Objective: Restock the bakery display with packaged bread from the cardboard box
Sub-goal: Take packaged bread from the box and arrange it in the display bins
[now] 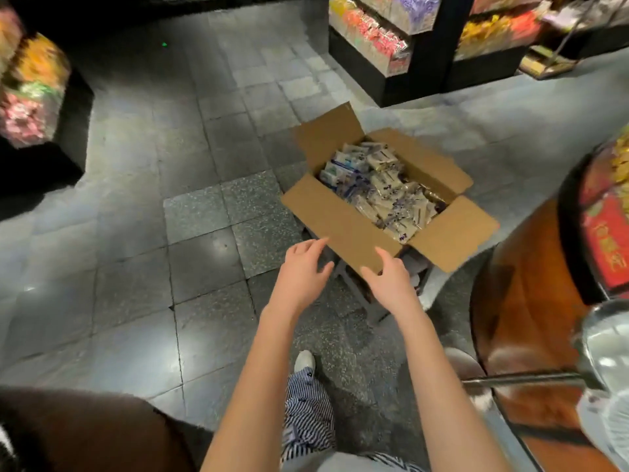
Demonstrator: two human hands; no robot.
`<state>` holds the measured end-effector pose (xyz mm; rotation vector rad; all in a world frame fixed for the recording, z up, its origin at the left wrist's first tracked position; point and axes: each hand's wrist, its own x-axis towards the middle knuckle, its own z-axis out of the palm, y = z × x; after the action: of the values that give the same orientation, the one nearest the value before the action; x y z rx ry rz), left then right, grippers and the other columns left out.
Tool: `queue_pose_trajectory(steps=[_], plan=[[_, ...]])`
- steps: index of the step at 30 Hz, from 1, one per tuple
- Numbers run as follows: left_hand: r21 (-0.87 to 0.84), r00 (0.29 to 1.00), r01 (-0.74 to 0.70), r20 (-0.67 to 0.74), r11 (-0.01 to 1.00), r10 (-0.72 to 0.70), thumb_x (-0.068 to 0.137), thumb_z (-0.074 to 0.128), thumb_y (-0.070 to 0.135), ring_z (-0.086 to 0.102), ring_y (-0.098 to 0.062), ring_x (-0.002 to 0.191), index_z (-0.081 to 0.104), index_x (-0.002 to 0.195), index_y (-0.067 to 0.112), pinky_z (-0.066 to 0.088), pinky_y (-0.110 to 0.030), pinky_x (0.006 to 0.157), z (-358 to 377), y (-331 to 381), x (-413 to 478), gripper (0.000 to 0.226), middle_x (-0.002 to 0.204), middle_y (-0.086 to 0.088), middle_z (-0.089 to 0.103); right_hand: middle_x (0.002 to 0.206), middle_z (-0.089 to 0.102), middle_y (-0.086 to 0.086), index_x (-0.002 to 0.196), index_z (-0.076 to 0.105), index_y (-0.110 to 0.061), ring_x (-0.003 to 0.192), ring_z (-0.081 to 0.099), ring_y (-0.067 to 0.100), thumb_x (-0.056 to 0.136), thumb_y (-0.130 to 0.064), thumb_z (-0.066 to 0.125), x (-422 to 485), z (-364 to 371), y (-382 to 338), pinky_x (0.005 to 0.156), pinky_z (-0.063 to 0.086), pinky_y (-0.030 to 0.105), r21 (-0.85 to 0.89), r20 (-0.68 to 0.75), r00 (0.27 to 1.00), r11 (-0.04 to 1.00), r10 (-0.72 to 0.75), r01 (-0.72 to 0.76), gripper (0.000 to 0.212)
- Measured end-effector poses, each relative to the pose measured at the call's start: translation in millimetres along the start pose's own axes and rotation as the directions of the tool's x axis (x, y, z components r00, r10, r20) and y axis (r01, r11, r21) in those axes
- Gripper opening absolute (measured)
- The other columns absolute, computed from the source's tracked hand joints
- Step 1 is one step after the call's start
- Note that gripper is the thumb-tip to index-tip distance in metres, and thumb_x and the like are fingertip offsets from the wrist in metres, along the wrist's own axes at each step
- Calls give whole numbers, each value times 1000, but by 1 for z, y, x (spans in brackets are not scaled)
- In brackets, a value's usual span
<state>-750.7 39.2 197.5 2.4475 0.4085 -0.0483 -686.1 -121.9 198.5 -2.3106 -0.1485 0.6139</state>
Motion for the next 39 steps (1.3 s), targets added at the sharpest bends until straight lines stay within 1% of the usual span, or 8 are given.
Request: queue_pose_trajectory(steps=[13,27,29,31,33,35,38,39], plan=[[8,945,-167,288,986,157,102,50,30,30,-27,142,35,151,28,29,-43,116,-6,32,237,52,153,-3,40,159,28,4,153,27,-27,145,28,27,100,-37,52,162,-57,-12,112,36,48,158,-132,946,948,296,-275,60],[-24,936,6,352,1000,3,101,52,25,46,-22,132,40,149,23,40,-38,108,62,72,392,49,150,-5,44,159,28,7,154,25,-17,133,47,27,101,-30,52,332,-136,43,104,41,36,164,-52,932,924,358,-345,62],[-36,938,47,344,998,-32,101,52,25,44,-20,135,39,149,22,38,-37,111,70,84,413,49,151,-4,43,157,33,7,154,26,-16,120,57,23,101,-29,52,359,-151,46,100,44,37,166,-27,940,929,340,-331,60],[-35,943,92,324,995,-76,101,52,23,42,-19,137,39,149,21,36,-37,113,79,94,432,50,151,-2,43,146,46,9,153,28,-17,81,66,19,101,-26,51,384,-162,51,78,53,37,160,1,944,932,329,-325,57],[-30,941,137,315,990,-121,101,52,24,44,-20,136,38,149,21,38,-37,112,87,99,448,51,151,-3,43,132,57,10,152,31,-18,52,49,12,101,-23,52,410,-165,59,55,46,33,169,8,949,935,315,-312,55],[-11,937,159,316,987,-147,101,52,26,47,-23,132,37,150,22,41,-39,109,92,99,463,51,151,-5,43,124,62,10,151,33,-18,54,47,12,100,-24,52,435,-165,65,57,45,33,149,26,951,939,309,-310,54],[39,935,167,310,985,-171,102,51,26,44,-23,135,36,150,21,40,-38,109,96,96,488,50,151,-6,42,126,63,7,149,35,-24,71,62,17,99,-32,54,467,-161,70,83,50,38,99,54,950,945,308,-312,55],[50,934,168,313,985,-175,103,50,26,45,-23,134,36,150,21,40,-36,108,97,95,498,50,152,-5,41,119,65,4,149,35,-26,65,60,14,99,-34,54,477,-158,71,74,49,33,89,55,951,947,306,-310,54]])
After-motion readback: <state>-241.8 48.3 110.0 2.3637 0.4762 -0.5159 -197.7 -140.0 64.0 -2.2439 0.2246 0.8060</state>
